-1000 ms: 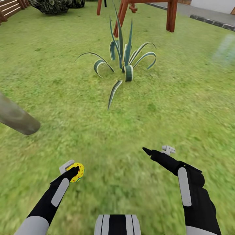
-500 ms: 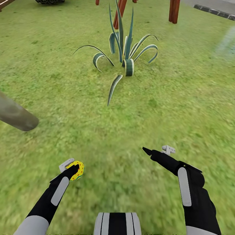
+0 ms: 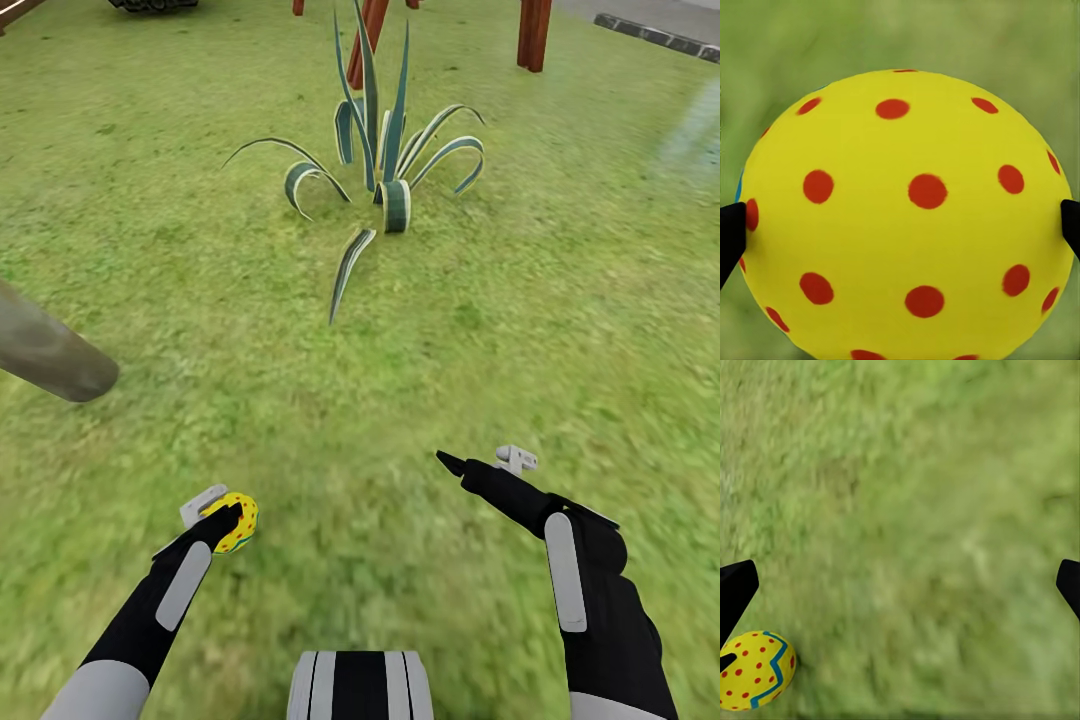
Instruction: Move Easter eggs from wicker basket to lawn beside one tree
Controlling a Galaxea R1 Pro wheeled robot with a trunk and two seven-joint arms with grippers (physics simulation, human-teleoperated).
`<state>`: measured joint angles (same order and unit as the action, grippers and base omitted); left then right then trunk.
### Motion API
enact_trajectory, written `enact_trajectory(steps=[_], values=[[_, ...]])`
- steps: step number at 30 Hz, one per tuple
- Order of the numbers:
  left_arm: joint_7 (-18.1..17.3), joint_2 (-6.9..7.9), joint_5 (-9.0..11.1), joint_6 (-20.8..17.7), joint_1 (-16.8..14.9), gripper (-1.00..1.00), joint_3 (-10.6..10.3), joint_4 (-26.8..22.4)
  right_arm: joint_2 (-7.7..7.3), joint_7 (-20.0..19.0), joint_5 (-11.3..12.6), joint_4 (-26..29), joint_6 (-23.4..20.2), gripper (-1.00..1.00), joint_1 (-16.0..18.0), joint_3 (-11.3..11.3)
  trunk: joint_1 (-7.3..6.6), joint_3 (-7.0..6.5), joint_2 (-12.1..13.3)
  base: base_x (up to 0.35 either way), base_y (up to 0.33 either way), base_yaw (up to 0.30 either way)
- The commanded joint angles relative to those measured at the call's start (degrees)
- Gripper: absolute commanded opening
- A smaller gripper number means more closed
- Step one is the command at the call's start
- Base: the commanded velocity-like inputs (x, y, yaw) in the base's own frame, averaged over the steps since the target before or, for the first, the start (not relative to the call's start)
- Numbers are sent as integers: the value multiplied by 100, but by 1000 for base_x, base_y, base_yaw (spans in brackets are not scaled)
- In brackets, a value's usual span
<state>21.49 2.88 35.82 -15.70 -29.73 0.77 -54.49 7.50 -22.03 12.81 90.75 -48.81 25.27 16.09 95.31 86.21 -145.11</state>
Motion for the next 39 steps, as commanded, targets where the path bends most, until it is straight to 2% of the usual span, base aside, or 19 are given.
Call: enact_trajectory(steps=[1, 3, 39], values=[[31, 1, 91, -21, 2, 100, -5, 159, 6, -38, -15, 4, -32, 100, 4, 17, 0, 4, -1, 0, 0, 0], [31, 1, 92, -21, 2, 100, -5, 154, 6, -38, -15, 4, -32, 100, 4, 17, 0, 4, -1, 0, 0, 0], [22, -7, 127, -100, 2, 100, 35, 168, 6, -38, -15, 4, -32, 100, 4, 17, -93, -793, 47, 0, 0, 0]])
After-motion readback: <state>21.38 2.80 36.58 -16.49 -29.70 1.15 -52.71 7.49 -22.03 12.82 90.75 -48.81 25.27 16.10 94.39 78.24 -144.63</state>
